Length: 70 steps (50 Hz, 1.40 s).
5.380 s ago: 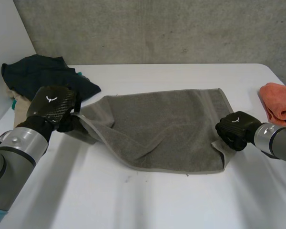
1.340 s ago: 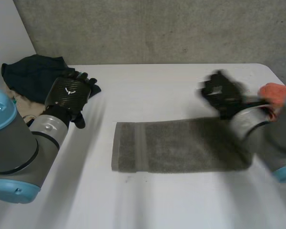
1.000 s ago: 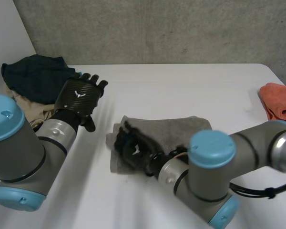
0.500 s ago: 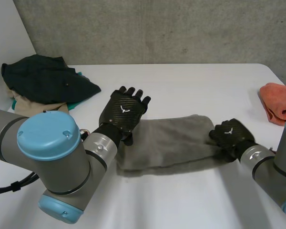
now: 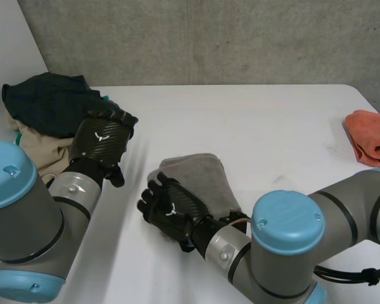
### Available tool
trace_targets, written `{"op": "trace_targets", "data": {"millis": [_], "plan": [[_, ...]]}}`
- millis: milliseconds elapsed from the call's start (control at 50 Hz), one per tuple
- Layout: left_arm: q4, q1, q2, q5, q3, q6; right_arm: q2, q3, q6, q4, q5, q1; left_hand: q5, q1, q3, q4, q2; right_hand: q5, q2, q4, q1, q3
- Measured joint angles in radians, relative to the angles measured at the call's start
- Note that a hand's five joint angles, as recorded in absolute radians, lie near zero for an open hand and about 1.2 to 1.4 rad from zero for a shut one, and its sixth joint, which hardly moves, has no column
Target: Fold the laundry.
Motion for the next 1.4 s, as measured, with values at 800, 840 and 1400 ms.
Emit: {"op": "trace_targets", "data": {"millis": [800, 840, 1400], "plan": [[-0.414, -0.18, -0.395, -0.1, 0.403, -0.322, 0.197, -0.479, 0.423, 0.601, 0.156, -0.321, 0.0, 0.0, 0.0, 0.0, 0.0, -0.112, -0.113, -0.137, -0.106, -0.135], [-0.411, -0.176, -0.352, -0.094, 0.397, -0.322, 0.169, -0.466, 0.389, 0.572, 0.18, -0.32, 0.0, 0.0, 0.0, 0.0, 0.0, -0.112, -0.113, -0.137, -0.106, -0.135], [-0.35, -0.03, -0.031, 0.668, 0.383, -0.334, -0.079, 0.178, 0.252, -0.072, 0.221, -0.073, 0.0, 0.0, 0.0, 0.0, 0.0, -0.111, -0.112, -0.135, -0.106, -0.133]]}}
